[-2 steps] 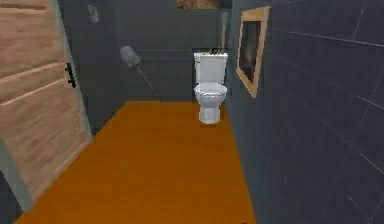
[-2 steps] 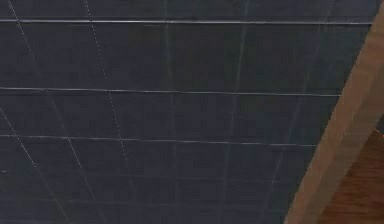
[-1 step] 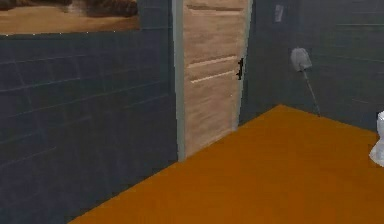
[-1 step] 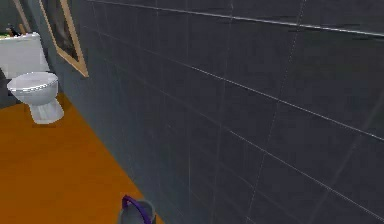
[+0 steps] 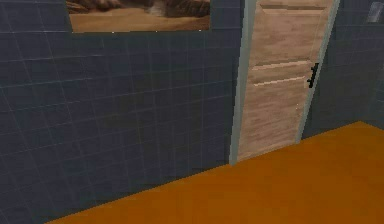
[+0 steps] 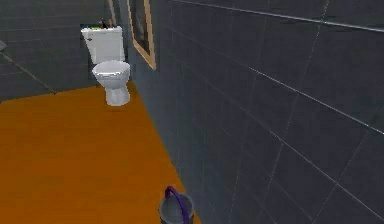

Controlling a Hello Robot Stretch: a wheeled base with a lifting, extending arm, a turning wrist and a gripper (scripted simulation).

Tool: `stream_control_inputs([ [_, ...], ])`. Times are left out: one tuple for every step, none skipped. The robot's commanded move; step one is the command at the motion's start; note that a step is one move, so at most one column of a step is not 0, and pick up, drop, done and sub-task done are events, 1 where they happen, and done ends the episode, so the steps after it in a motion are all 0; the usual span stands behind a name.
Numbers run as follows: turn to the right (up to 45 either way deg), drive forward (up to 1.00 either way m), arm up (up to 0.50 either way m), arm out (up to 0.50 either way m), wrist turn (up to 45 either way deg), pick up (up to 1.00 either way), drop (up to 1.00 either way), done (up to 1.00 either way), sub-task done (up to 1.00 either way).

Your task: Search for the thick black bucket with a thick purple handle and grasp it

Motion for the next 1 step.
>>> stream_control_inputs([
  [0.0, 0.00, 0.16, 0.00, 0.0, 0.00, 0.00, 0.00, 0.00],
])
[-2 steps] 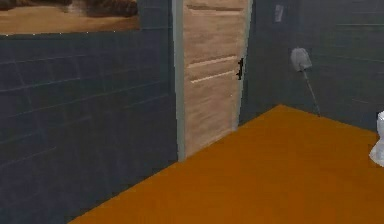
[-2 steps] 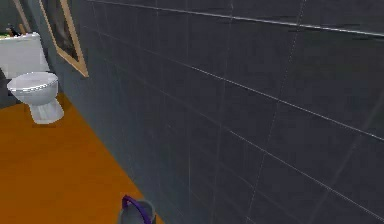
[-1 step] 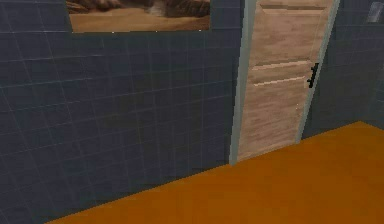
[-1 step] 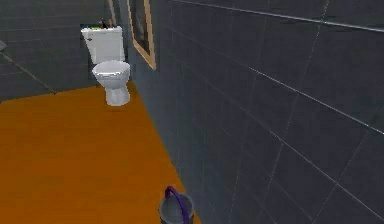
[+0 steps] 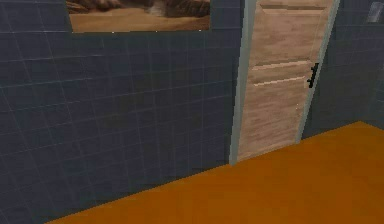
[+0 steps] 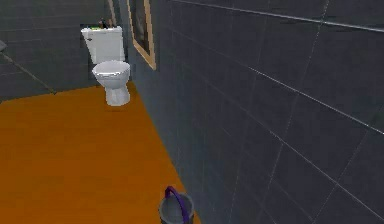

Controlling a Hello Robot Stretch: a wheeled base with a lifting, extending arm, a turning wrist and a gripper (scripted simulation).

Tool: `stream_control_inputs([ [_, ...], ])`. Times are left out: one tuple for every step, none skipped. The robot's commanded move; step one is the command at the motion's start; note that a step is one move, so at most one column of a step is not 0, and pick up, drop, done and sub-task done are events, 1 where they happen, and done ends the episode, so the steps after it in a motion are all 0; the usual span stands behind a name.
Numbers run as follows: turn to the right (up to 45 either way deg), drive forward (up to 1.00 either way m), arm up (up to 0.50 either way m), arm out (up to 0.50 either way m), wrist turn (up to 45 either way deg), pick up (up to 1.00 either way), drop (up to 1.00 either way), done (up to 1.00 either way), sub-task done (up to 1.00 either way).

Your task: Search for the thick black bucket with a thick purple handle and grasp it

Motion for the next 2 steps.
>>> stream_control_inputs([
  [0.0, 0.00, 0.00, 0.40, 0.0, 0.00, 0.00, 0.00, 0.00],
  [0.0, 0.00, 0.00, 0.00, 45.0, 0.00, 0.00, 0.00, 0.00],
])
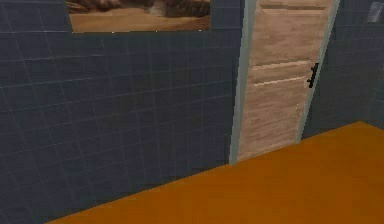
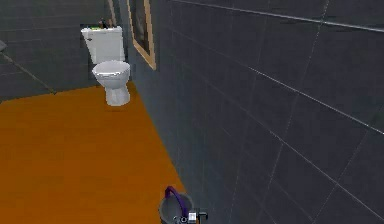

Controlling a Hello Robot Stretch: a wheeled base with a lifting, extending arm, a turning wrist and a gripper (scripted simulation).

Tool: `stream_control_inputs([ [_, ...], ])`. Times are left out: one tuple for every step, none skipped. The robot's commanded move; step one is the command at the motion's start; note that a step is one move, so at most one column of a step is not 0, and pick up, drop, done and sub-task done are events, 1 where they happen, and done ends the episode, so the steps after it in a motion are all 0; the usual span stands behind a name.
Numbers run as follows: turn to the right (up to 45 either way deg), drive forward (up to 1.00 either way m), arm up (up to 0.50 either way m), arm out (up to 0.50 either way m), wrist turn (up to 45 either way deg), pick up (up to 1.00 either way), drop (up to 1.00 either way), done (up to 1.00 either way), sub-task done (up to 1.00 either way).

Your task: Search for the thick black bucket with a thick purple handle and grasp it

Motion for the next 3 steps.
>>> stream_control_inputs([
  [0.0, 0.00, 0.00, 0.00, 45.0, 0.00, 0.00, 0.00, 0.00],
  [0.0, 0.00, 0.00, 0.00, 45.0, 0.00, 0.00, 0.00, 0.00],
  [0.0, 0.00, 0.00, 0.00, 30.0, 0.00, 0.00, 0.00, 0.00],
])
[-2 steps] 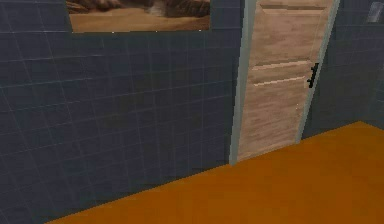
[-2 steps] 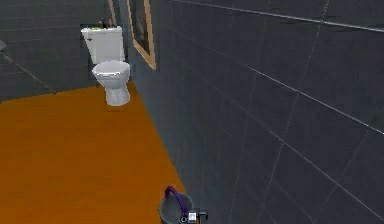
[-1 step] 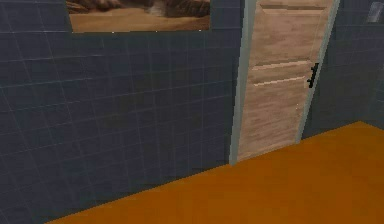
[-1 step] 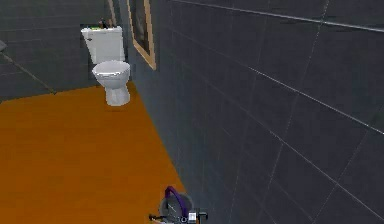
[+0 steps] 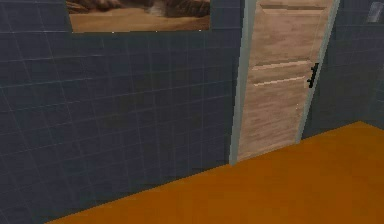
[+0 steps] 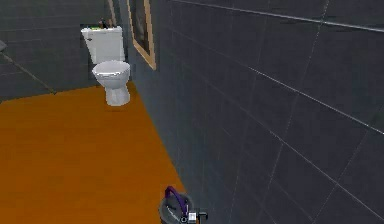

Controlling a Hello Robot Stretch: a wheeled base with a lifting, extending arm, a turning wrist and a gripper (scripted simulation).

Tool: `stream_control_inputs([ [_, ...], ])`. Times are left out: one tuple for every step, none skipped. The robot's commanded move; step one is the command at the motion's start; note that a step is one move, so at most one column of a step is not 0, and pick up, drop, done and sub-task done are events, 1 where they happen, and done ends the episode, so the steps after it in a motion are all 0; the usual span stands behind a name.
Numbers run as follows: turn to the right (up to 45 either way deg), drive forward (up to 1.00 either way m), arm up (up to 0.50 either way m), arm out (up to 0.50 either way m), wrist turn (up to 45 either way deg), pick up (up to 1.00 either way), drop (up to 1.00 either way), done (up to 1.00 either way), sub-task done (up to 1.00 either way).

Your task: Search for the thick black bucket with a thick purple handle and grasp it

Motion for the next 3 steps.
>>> stream_control_inputs([
  [0.0, 0.00, -0.30, 0.00, 0.0, 0.00, 0.00, 0.00, 0.00],
  [0.0, 0.00, 0.00, 0.00, 0.0, 1.00, 0.00, 0.00, 0.00],
  [0.0, 0.00, 0.10, 0.00, 0.0, 0.00, 0.00, 0.00, 0.00],
])
